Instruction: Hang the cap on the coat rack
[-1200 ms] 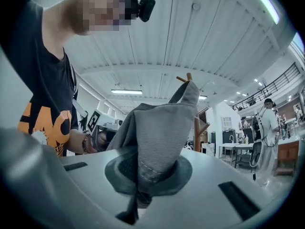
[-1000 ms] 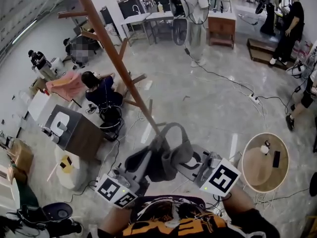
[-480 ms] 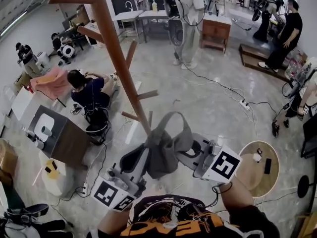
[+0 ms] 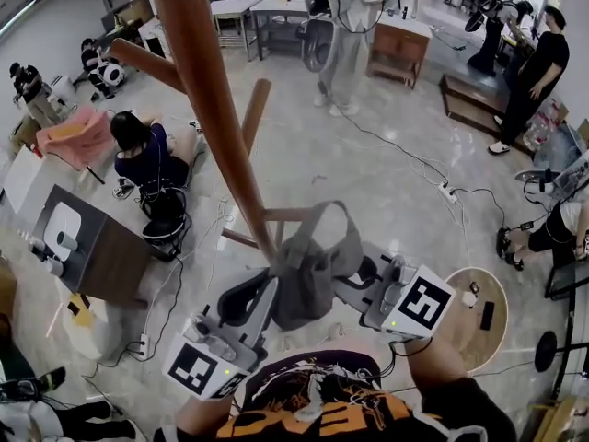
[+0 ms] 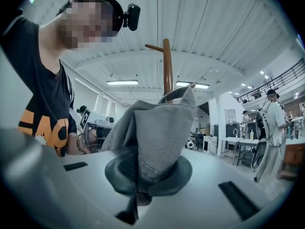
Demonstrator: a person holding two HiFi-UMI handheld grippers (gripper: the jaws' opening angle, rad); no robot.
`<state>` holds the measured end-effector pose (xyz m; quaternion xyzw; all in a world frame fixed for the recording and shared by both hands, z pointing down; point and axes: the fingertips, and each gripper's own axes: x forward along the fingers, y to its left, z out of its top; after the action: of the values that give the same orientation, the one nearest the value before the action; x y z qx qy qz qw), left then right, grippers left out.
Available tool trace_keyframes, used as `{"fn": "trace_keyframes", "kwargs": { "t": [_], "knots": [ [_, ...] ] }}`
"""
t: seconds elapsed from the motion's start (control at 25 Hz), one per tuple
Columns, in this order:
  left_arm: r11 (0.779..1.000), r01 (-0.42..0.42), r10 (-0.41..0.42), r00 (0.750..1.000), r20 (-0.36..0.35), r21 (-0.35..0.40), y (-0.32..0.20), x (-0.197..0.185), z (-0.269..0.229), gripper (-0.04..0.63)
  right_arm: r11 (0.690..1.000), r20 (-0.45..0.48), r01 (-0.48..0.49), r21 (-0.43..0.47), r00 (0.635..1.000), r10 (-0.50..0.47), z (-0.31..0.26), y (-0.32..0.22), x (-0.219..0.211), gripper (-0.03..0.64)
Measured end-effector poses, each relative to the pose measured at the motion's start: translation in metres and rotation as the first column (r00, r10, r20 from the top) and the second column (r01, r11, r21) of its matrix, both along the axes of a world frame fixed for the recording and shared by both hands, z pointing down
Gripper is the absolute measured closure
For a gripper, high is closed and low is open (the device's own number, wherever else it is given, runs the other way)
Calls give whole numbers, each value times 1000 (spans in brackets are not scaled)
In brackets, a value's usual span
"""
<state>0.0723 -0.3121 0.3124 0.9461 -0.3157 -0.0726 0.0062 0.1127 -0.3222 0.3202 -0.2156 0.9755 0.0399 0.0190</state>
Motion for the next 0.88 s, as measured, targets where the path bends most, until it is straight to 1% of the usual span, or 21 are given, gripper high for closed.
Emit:
{"fn": "trace_keyframes", "kwargs": {
  "t": [0.12,0.24,0.32,0.48,0.6,0.72,0.8,0.88],
  "knots": [
    [997,73,-74,997,33,7,-12,3,4,563,997,-1,75,-18,997,-75,6,-14,2,601],
    [988,153,-153,988,34,-14,-18,1,11,563,986,-4,167,-20,986,-167,10,-21,-2,601],
    [978,207,-207,978,38,-18,-20,-2,12,563,974,-12,225,-17,974,-225,10,-25,-6,601],
    [950,312,-310,949,53,-20,-26,-6,14,563,945,-14,326,-25,945,-326,12,-31,-12,601],
    [928,373,-371,927,63,-18,-30,-9,22,563,924,-23,381,-41,924,-382,21,-37,-18,601],
    [908,417,-415,908,63,-34,-33,-19,37,563,905,-37,421,-57,905,-423,34,-41,-27,601],
    [900,434,-432,900,55,-45,-34,-21,47,563,898,-57,434,-69,897,-438,43,-40,-29,601],
    [896,441,-439,897,50,-51,-35,-24,55,563,895,-78,436,-89,893,-443,53,-41,-31,601]
  ]
}}
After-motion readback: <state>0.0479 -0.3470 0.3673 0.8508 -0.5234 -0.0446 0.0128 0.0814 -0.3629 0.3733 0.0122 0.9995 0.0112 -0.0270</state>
